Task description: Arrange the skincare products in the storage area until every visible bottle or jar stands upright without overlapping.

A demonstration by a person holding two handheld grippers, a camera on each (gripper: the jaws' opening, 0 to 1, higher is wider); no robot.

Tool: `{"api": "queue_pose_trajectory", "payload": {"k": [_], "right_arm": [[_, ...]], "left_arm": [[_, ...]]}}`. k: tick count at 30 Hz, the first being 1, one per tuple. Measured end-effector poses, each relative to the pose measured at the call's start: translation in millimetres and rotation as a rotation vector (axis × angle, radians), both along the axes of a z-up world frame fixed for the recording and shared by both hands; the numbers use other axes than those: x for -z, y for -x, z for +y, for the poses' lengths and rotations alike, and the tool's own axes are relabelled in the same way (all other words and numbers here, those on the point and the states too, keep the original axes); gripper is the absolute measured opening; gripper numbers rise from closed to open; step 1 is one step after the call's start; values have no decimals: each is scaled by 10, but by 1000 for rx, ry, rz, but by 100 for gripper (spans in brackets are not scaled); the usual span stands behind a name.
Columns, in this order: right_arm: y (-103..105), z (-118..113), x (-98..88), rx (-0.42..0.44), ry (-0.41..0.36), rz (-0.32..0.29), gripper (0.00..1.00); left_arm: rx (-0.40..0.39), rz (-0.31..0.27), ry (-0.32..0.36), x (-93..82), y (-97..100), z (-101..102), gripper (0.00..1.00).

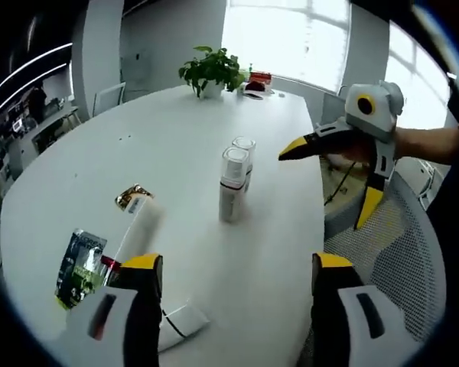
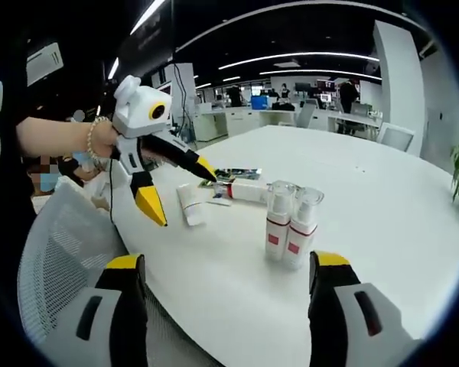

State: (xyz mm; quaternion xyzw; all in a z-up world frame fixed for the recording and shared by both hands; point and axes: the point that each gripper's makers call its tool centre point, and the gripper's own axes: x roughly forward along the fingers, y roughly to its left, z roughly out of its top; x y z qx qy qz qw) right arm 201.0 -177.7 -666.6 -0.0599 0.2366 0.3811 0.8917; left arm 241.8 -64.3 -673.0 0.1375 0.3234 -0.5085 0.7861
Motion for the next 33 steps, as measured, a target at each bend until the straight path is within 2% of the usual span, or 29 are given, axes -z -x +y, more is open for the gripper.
{"api": "queue_pose_trajectory", "payload": {"k": [8,18,22,33], "right_arm": [[70,30,-55,-10,20,-3,92],[116,76,-119,-17,28,-14,96],[152,99,-148,-20,29,-18,98],[228,132,-187,-20,24,-21,99]], "left_arm": [[-81,15,7,7,142,278,82],[-185,23,63,-118,310,530,89],[-223,22,72,-188,439,609,92],[-344,25,108,-209,607,917,99]]}}
